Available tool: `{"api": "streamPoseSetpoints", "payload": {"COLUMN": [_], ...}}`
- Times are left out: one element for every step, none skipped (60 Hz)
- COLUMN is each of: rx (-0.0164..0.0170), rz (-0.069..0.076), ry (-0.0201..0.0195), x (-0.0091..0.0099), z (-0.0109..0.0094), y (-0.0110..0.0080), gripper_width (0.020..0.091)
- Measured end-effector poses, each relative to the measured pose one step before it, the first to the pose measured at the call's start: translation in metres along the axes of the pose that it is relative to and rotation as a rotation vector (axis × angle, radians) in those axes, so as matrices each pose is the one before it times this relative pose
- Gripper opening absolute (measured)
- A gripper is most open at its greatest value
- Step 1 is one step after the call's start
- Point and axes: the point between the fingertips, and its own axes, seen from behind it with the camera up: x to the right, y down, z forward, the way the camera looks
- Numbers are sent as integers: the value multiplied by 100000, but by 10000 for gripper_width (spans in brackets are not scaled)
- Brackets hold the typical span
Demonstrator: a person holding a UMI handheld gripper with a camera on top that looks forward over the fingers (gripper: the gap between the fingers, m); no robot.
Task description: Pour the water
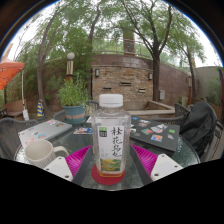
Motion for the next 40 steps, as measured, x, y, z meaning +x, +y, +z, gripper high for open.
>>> {"api": "streamPoseSetpoints", "payload": {"rx": [-453,-488,-423,-365,-560,-581,-554,-544,-586,-823,-812,-670,-233,81,221,33,-227,-71,97,196,188,-83,49,61,-16,-153,-17,72,244,451,413,427,294,82,-6,51,99,22,52,92], "rz": [-380,-405,-400,-388,-384,-268,-134,-138,-324,-387,-424,-419,-421,-349,-299,-311,-379,-349,-324,-210,-159,-238,-267,-164,-103,-110,-30,103,197,274,269,424,370,297,158,48,-28,-102,-189,-303], "ry": [362,275,105,-38,-85,-71,35,38,27,-68,-43,55,155,-15,8,126,194,298,447,573,578,394,375,338,216,21,-128,-75,-97,-179,-293,-283,-301,-468,-626,-729,-762,-676,-891,-970], "x": [36,9,29,41,-11,-42,11,-33,-217,-66,-64,-57,-159,-128,-124,-104,-83,-92,-38,-28,-38,-74,-64,-86,-129,-170,-186,-211,-210,-216,-294,-250,-187,-246,-271,-280,-299,-539,-300,-295], "z": [-338,-378,-534,-476,-502,-585,-653,-714,-459,-774,-815,-876,-731,-901,-983,-1024,-924,-1032,-1027,-1048,-1059,-991,-1026,-992,-966,-982,-940,-918,-865,-796,-765,-724,-707,-655,-606,-580,-537,-481,-429,-368], "y": [114,110,-11,151,141,122,118,102,217,188,184,168,217,59,25,111,45,198,117,115,131,51,147,160,176,138,207,176,154,90,10,99,44,169,173,173,149,34,129,117], "gripper_width": [843,843,844,844,843,843,842,843,842,840,841,842,840,841,840,840,840,839,839,840,839,840,841,840,840,840,841,840,841,841,842,840,839,839,841,841,841,841,841,841]}}
